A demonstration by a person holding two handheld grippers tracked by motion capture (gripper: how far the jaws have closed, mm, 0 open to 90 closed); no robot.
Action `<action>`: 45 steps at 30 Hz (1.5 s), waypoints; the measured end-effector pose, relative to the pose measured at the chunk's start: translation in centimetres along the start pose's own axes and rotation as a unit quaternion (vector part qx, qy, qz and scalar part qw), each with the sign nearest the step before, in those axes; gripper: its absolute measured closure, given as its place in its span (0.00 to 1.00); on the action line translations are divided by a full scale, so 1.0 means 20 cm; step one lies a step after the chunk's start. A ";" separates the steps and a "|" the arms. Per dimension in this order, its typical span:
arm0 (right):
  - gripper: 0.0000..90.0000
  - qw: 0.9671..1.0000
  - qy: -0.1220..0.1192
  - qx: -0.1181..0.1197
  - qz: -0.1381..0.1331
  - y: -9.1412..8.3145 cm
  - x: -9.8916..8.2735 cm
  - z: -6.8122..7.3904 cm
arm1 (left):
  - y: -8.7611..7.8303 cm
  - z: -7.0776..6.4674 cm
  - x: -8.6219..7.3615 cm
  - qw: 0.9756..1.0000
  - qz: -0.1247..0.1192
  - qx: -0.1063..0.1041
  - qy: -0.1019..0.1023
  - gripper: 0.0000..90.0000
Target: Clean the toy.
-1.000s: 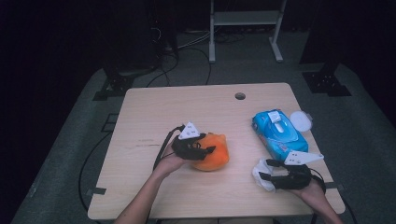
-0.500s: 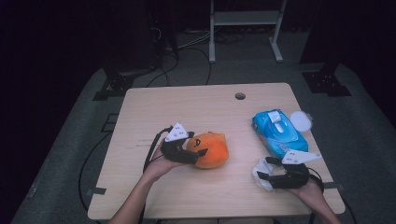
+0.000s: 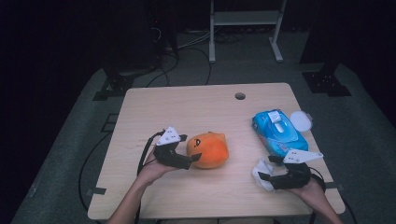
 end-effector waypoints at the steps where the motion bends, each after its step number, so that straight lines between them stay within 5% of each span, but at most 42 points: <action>1: 0.23 1.000 0.000 0.000 0.000 0.00 0.00 0.00 | 0.00 0.01 -0.01 1.000 0.000 0.002 -0.004 0.09; 45: 0.21 1.000 0.002 0.002 0.017 0.00 -0.03 -0.01 | -0.11 -0.04 -0.25 0.999 0.016 -0.003 -0.029 0.06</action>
Point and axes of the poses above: each handheld gripper's, and its own axes: y roughly forward along the jaws, x roughly out of its top, z roughly to its left, the point moved 6 cm from there along y, roughly forward along the jaws, and after that the axes turned 8 degrees about -x, right-handed, at the moved point
